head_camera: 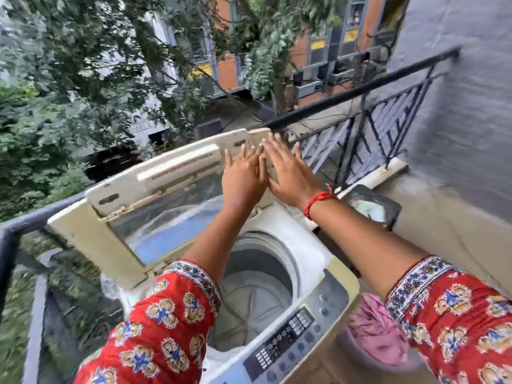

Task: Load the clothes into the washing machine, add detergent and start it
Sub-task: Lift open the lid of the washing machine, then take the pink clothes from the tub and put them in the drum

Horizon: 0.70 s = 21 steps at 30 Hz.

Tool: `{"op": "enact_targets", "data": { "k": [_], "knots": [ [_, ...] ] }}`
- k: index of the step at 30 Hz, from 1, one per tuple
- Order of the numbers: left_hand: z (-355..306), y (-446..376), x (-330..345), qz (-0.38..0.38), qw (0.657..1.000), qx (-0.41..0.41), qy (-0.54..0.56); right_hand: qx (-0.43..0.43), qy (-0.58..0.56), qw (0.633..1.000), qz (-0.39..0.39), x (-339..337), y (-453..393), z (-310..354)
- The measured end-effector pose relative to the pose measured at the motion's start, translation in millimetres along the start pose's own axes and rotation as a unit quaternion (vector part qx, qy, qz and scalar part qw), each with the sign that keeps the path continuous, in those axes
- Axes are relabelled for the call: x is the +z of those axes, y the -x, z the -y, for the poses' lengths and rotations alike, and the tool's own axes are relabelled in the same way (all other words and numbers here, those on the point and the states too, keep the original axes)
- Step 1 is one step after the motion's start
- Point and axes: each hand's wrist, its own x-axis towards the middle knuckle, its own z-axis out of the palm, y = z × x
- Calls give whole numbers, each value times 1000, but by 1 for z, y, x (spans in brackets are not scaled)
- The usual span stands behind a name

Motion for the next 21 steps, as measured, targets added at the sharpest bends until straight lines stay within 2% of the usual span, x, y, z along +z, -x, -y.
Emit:
{"op": "enact_targets", "data": {
  "k": [5,15,21],
  "knots": [
    [-69,20,54,73,995,53,47,109,18,993,30,-20,73,-59],
    [-222,50,174,188,966,157,76,235,65,968,59,-71,211,-190],
    [-285,94,242,265,945,171,85,308,53,943,115,-67,294,-253]
  ]
}}
